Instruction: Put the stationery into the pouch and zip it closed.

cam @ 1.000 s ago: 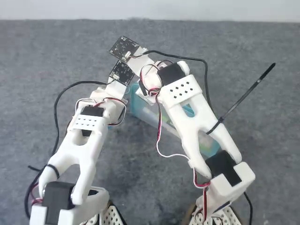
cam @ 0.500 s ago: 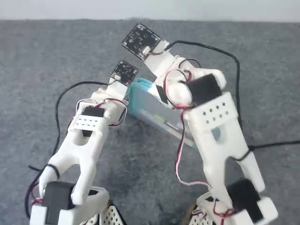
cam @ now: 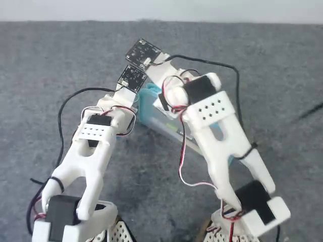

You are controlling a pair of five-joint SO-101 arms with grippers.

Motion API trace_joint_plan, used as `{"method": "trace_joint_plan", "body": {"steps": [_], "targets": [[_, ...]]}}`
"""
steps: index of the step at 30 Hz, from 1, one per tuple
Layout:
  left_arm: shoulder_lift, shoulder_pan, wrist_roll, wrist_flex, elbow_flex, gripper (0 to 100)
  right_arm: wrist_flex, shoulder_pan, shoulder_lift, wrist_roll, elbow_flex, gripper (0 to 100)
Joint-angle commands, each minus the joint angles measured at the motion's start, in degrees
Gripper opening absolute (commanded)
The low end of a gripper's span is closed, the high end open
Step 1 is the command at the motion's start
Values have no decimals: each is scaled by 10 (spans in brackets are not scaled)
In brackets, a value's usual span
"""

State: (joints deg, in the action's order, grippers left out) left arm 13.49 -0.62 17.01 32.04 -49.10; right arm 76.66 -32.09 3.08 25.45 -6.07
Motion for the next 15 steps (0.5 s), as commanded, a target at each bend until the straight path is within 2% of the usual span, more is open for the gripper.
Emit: {"method": "trace_joint_plan", "body": {"steps": [1,15], "targets": [[4,1,-5,5,7,10,-44,-4,-15,-7,-5,255],[4,1,-4,6,5,10,-116,-3,-80,-4,-2,255]]}}
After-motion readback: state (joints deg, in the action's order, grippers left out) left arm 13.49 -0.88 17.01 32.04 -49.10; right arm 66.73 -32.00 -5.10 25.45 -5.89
